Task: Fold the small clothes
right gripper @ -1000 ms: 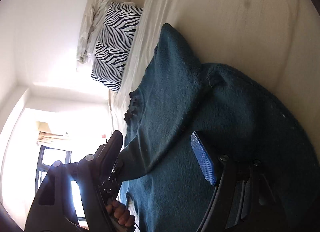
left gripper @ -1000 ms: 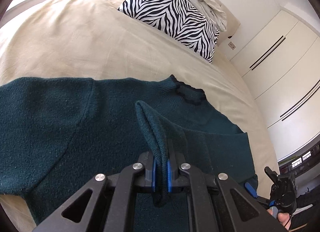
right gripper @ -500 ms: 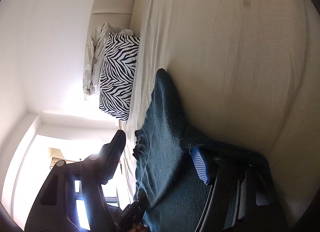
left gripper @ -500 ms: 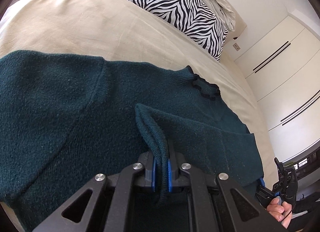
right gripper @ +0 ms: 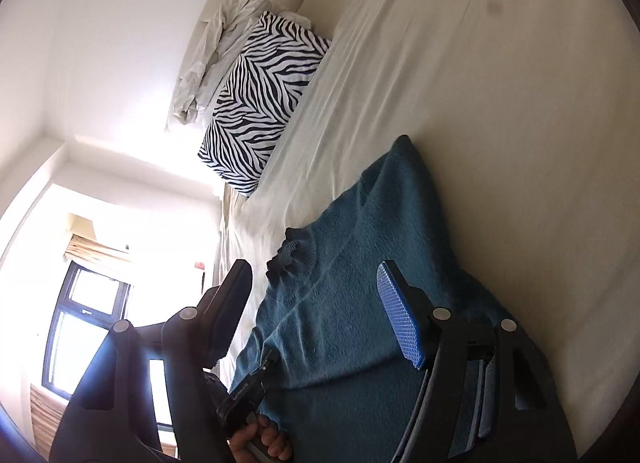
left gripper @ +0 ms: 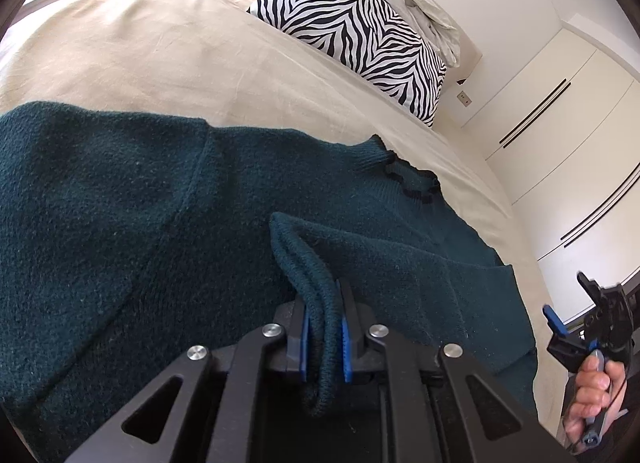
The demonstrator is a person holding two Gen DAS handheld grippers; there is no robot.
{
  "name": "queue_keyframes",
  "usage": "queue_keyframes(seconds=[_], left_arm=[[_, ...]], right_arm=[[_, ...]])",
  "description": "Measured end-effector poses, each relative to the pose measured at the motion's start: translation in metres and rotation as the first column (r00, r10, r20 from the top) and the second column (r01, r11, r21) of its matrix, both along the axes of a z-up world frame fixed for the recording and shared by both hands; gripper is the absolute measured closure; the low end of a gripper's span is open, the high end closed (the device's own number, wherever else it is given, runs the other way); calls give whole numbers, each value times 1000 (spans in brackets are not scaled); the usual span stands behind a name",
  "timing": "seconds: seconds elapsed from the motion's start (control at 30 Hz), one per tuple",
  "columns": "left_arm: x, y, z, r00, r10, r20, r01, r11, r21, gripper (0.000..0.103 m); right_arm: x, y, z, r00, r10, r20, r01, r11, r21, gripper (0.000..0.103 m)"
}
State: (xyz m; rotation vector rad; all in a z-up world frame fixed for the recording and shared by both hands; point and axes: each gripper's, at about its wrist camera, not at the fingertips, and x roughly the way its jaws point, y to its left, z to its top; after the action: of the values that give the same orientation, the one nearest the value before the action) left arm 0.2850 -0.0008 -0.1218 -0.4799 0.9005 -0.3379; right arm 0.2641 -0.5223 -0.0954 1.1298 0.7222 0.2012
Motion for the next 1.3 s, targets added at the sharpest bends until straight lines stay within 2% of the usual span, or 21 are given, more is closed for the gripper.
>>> queue_keyframes(seconds=[0.1, 0.2, 0.23, 0.3, 0.4, 0.57, 0.7, 0.77, 0.83, 0.87, 0.9, 0.97, 1.03, 1.1, 1.13, 1.17, 1.23, 1.3], left_arm=[[-1, 3, -4, 1000, 3, 6, -3, 1000, -29, 88], [-1, 6, -9, 1000, 3, 8, -3, 998, -59, 88], [-1, 7, -9, 1000, 3, 9, -2, 998, -61, 88], [-1, 7, -10, 1000, 2, 13, -1, 998, -63, 88], [-1, 8, -11, 1000, 2, 13, -1, 997, -75, 87], [0, 8, -12, 1000, 2, 13, -1, 997, -73, 87], [1, 10, -13, 1000, -2, 1, 2, 996, -92, 87], [3, 15, -11, 1000, -16, -24, 13, 993, -121, 87], [-3, 21, -1, 998, -12, -58, 6, 995, -101, 79], [-10, 27, 7, 999, 6, -54, -11, 995, -97, 58], [-20, 35, 17, 999, 30, -39, -33, 995, -93, 31], [-48, 60, 41, 995, 93, 24, -91, 992, -92, 14], [-77, 94, 54, 987, 148, 56, -140, 981, -136, 12], [-109, 142, 56, 970, 238, 42, -224, 950, -215, 12], [-125, 166, 53, 956, 291, 30, -274, 926, -259, 12], [-142, 195, 47, 934, 357, 7, -338, 891, -302, 13], [-174, 251, 32, 868, 493, -62, -479, 796, -370, 13], [-205, 302, 13, 779, 611, -139, -603, 672, -429, 14]], right_arm=[[49, -8, -18, 999, 21, -32, -21, 999, 25, 38], [87, -24, -47, 996, 21, -88, -13, 996, 89, 40], [94, -29, -56, 994, 17, -108, -5, 994, 107, 40], [97, -35, -64, 995, 13, -97, 3, 988, 155, 40], [85, -31, -58, 996, 58, -68, -49, 990, 128, 40], [34, -16, -52, 988, 147, -45, -141, 983, 116, 40], [-7, -18, -49, 989, 141, -49, -137, 987, 86, 40], [-23, -22, -50, 990, 126, -66, -119, 987, 103, 40], [-42, -26, -43, 992, 100, -81, -93, 992, 90, 39], [-52, -26, -36, 993, 85, -84, -79, 994, 74, 38], [-61, -27, -30, 994, 81, -71, -76, 995, 69, 38], [-78, -22, -16, 996, 81, -43, -78, 995, 62, 38], [-95, -11, -6, 996, 88, -22, -87, 995, 59, 38], [-108, 5, 1, 994, 105, -5, -105, 992, 71, 38], [-113, 15, 3, 993, 119, 1, -119, 990, 80, 38], [-115, 27, 6, 991, 135, 6, -136, 987, 88, 38], [-121, 54, 8, 986, 167, 10, -168, 980, 104, 38], [-125, 82, 8, 977, 212, 9, -212, 971, 110, 38]])
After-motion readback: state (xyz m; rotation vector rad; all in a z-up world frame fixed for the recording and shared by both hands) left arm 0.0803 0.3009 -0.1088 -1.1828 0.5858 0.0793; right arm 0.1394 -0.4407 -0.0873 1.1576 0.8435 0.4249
